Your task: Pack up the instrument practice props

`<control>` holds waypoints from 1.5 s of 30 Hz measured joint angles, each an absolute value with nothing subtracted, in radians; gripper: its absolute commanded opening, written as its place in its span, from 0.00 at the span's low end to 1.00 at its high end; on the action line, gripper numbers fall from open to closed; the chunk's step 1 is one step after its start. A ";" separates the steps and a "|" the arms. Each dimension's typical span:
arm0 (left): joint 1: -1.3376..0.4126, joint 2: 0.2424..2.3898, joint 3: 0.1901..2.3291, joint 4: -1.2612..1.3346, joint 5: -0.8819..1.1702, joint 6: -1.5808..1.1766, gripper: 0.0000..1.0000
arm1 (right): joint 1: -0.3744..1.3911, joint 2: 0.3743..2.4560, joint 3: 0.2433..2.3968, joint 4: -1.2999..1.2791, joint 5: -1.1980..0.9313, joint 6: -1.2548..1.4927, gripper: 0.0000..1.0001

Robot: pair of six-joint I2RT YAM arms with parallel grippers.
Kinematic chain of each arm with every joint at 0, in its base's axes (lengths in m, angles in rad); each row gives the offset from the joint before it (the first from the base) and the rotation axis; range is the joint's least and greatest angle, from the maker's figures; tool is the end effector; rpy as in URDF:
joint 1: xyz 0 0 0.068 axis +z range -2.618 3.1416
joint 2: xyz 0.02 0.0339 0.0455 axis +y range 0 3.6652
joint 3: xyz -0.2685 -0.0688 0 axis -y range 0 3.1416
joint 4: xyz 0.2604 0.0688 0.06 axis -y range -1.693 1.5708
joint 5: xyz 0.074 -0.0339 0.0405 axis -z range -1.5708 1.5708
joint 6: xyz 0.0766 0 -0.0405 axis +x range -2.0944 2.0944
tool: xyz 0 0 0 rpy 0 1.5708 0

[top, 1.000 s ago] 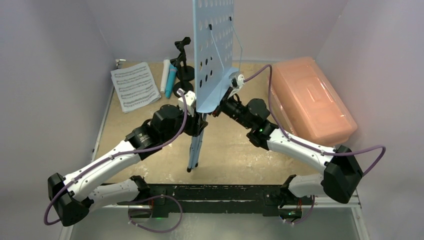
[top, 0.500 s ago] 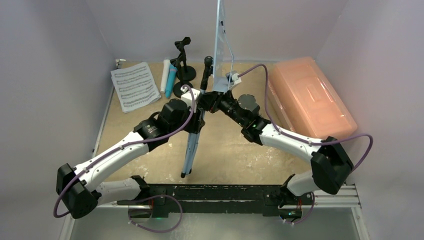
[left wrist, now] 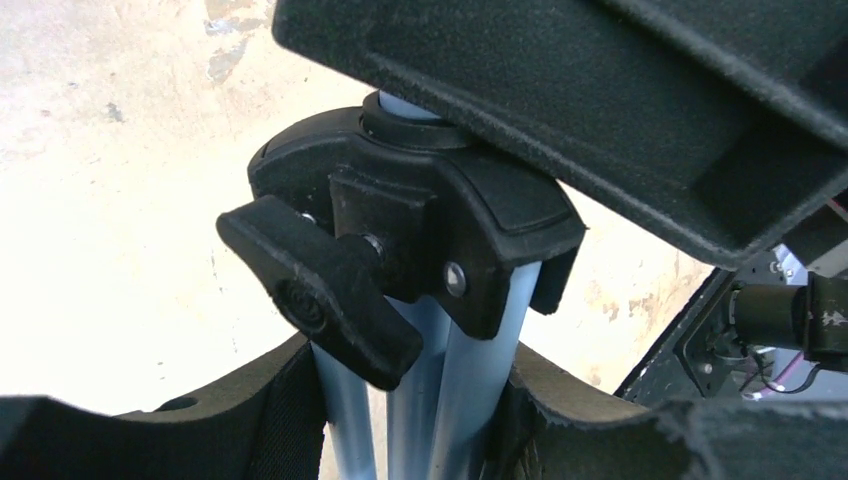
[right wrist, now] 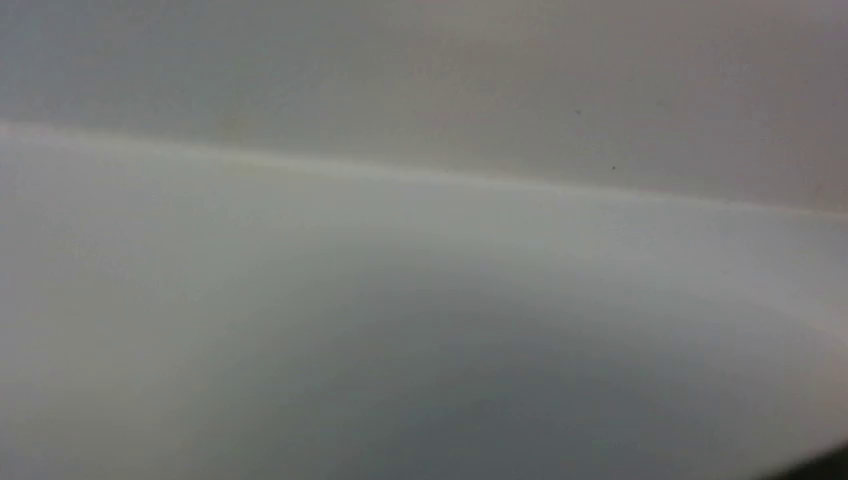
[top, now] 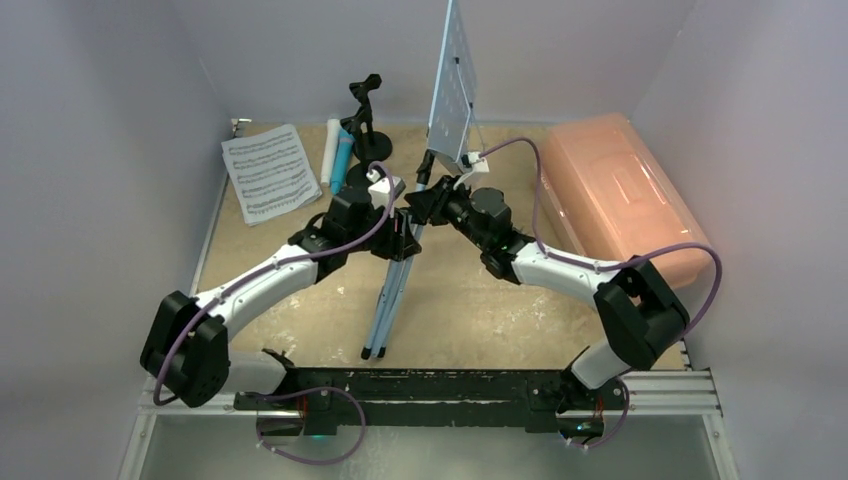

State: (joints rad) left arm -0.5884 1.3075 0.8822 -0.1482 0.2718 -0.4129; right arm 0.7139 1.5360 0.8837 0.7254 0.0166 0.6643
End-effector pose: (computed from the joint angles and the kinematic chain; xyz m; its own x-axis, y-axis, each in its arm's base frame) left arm 0.2683 -0.2037 0.2398 -0.7032 0.0045 -0.7110 0.4804 0.7401 -0.4705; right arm 0.3063 0.2637 0.2825 -0.3525 0.5102 -0.7845 -0.5397 0.5741 0.6158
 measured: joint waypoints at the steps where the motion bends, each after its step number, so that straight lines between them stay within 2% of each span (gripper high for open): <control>1: -0.581 1.322 0.878 -0.128 0.288 -0.419 0.00 | 0.707 1.545 0.884 0.725 0.020 0.667 0.00; 11: -0.480 1.520 0.847 0.110 0.511 -0.541 0.00 | 0.655 1.664 0.925 0.690 0.062 0.671 0.00; 27: -0.449 1.794 0.891 0.416 0.671 -0.748 0.00 | 0.626 1.757 1.062 0.457 0.196 0.629 0.00; 31: -0.452 1.818 0.895 0.432 0.668 -0.762 0.09 | 0.625 1.772 1.068 0.443 0.221 0.621 0.00; 35: -0.453 1.816 0.884 0.433 0.640 -0.756 0.14 | 0.627 1.785 1.074 0.446 0.225 0.620 0.00; 45: -0.456 1.804 0.820 0.447 0.553 -0.760 0.13 | 0.636 1.873 1.096 0.477 0.227 0.631 0.00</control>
